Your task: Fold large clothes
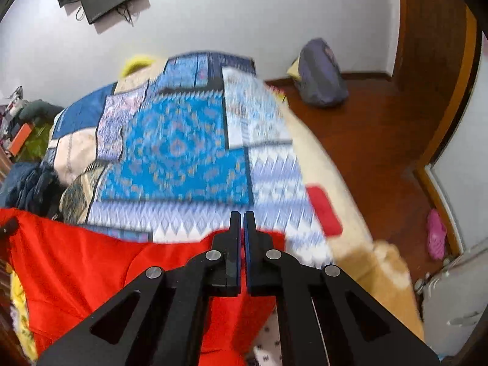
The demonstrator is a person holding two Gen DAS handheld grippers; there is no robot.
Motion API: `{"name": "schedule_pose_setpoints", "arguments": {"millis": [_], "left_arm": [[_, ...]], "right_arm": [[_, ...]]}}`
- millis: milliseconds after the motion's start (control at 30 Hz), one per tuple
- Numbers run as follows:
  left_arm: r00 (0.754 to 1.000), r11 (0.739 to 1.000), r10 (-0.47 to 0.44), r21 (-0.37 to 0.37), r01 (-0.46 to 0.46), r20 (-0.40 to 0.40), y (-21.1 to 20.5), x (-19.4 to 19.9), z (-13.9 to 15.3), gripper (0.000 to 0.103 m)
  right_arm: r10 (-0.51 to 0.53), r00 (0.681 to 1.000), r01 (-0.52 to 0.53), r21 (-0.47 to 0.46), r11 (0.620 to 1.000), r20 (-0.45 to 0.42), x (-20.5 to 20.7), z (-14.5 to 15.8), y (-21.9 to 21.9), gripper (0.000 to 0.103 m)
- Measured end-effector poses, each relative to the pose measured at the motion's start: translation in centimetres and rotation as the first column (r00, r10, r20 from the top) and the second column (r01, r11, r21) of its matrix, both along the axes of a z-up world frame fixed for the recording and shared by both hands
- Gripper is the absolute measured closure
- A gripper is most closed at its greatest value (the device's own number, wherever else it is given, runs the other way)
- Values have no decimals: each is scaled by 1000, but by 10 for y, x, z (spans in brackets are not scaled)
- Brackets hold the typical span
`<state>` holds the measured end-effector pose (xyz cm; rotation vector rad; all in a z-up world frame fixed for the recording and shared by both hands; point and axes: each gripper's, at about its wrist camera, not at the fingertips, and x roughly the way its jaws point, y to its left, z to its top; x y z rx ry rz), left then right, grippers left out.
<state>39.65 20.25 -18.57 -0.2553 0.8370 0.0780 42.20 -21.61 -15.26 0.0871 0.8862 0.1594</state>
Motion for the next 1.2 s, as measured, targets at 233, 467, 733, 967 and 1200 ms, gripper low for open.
{"name": "schedule_pose_setpoints", "arguments": {"millis": [233, 467, 733, 967, 1200], "left_arm": [[993, 996, 20, 88, -9, -119, 10, 23, -31, 88], [970, 986, 3, 162, 38, -244, 6, -6, -58, 63], [979, 981, -11, 187, 50, -204, 5, -71, -20, 34], [984, 984, -17, 174, 48, -176, 7, -127, 12, 21], [979, 992, -53, 98, 74, -199, 11, -191, 11, 20]], "right_arm": [[55, 998, -55, -45, 997, 7, -10, 3, 21, 101], [140, 979, -163, -150, 975, -150, -36, -21, 40, 84], [172, 974, -200, -206, 958, -145, -89, -3, 39, 64], [184, 980, -194, -170, 966, -76, -139, 33, 25, 54], [219, 972, -231, -167, 959, -87, -188, 34, 18, 48]]}}
